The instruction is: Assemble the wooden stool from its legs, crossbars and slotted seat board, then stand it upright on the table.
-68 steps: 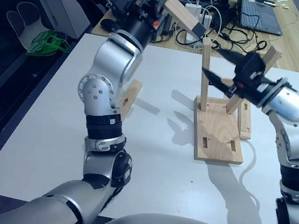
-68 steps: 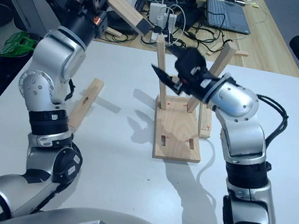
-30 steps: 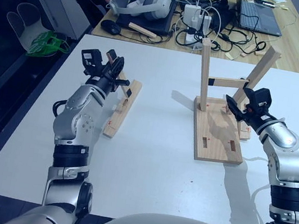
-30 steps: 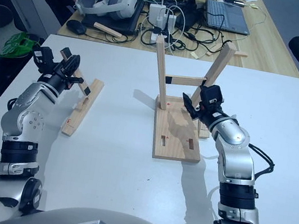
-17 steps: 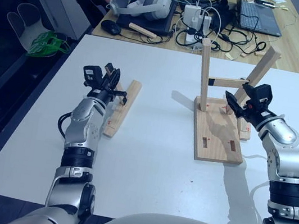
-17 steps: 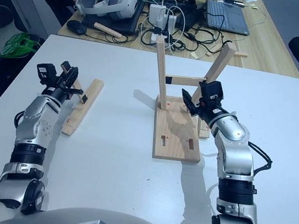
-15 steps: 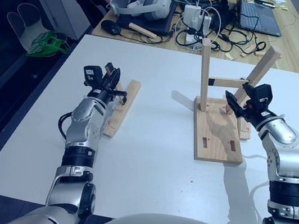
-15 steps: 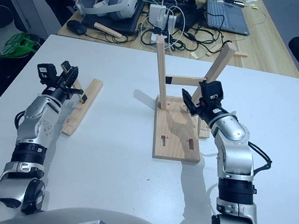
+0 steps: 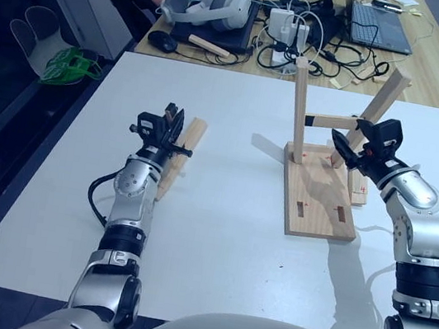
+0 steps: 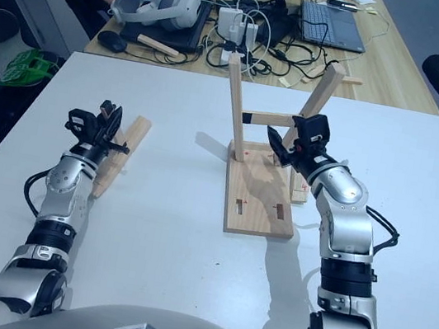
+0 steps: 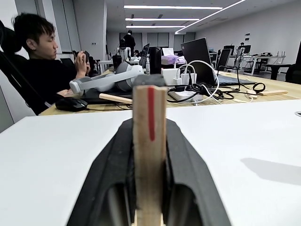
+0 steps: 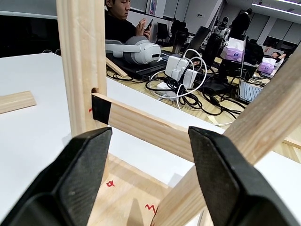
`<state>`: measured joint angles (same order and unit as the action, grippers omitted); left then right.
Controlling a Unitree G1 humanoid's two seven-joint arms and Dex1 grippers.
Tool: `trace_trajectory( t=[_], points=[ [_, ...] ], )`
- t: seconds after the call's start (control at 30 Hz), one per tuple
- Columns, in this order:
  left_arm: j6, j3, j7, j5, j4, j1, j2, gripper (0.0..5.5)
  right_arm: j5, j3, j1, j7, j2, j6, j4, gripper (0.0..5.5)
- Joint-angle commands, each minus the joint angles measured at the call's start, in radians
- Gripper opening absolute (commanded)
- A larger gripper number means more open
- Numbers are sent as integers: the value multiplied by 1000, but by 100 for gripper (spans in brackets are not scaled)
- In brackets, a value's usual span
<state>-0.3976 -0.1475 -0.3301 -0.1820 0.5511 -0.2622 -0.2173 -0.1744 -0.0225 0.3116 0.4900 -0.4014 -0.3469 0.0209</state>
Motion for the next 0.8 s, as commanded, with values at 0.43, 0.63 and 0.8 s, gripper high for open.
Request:
trace_trajectory(
  t=[0.43, 0.63, 0.8],
  points=[
    [322, -30, 64, -74, -355, -20, -14, 181, -17, -32, 1, -3, -4, -10, -25, 300],
    [633, -53, 147, -112, -546, -297, -93, 249, -26, -55, -21, -26, 10, -29, -3, 300],
    [825, -53, 142, -140, -478, -431, -125, 249, -33, -51, -21, -31, 13, -39, -1, 300]
  ],
)
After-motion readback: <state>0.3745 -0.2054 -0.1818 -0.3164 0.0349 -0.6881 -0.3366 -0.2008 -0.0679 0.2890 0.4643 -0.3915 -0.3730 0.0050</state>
